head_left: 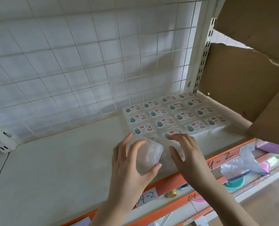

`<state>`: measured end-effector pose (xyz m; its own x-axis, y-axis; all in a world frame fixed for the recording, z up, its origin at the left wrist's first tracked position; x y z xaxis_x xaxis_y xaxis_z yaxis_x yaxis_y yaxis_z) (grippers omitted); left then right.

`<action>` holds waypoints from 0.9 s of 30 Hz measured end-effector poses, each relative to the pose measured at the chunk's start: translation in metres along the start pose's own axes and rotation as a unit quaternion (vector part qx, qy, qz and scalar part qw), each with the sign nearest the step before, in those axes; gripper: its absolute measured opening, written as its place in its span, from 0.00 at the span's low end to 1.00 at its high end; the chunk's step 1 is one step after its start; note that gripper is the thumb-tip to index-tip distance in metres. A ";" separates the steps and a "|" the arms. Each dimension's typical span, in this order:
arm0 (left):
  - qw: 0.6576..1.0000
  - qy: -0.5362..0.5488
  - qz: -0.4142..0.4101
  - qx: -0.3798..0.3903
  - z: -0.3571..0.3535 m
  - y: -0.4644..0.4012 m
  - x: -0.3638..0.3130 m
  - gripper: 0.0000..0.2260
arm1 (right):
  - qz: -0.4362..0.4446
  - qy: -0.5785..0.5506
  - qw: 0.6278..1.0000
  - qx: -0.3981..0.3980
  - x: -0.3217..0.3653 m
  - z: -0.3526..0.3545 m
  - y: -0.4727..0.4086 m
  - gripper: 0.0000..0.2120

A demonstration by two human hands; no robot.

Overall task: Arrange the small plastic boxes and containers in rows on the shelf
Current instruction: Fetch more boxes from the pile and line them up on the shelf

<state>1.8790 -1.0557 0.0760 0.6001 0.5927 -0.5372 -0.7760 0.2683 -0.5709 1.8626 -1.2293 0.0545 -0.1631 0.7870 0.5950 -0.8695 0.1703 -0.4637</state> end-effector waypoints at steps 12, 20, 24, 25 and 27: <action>0.887 0.426 0.166 0.071 -0.043 -0.029 -0.045 0.24 | 0.064 -0.158 0.983 0.074 0.009 0.031 -0.008 0.31; 0.840 0.484 0.230 0.087 -0.061 -0.025 -0.048 0.23 | 0.049 -0.169 0.983 0.050 -0.012 0.052 -0.016 0.33; 0.888 0.406 0.198 0.082 -0.056 -0.025 -0.053 0.16 | 0.036 -0.145 0.987 0.059 -0.024 0.060 -0.018 0.40; 0.886 0.410 0.200 0.077 -0.055 -0.026 -0.055 0.16 | 0.040 -0.134 0.988 0.062 -0.024 0.061 -0.018 0.39; 0.886 0.411 0.199 0.075 -0.055 -0.028 -0.058 0.17 | 0.059 -0.112 0.990 0.055 -0.023 0.065 -0.020 0.37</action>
<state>1.8767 -1.1390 0.0887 0.1633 -0.0747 -0.9838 -0.9385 0.2957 -0.1782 1.8535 -1.2891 0.0927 -0.3551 0.6437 0.6779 -0.8820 0.0096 -0.4712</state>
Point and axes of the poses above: each hand's wrist, its own y-axis away from the middle knuckle, its own z-axis out of the back of the hand, x = y × z, the point moved 8 cm from there along -y, towards the middle knuckle, and after that the axes turned 1 degree about -x, right-handed, at the moved point
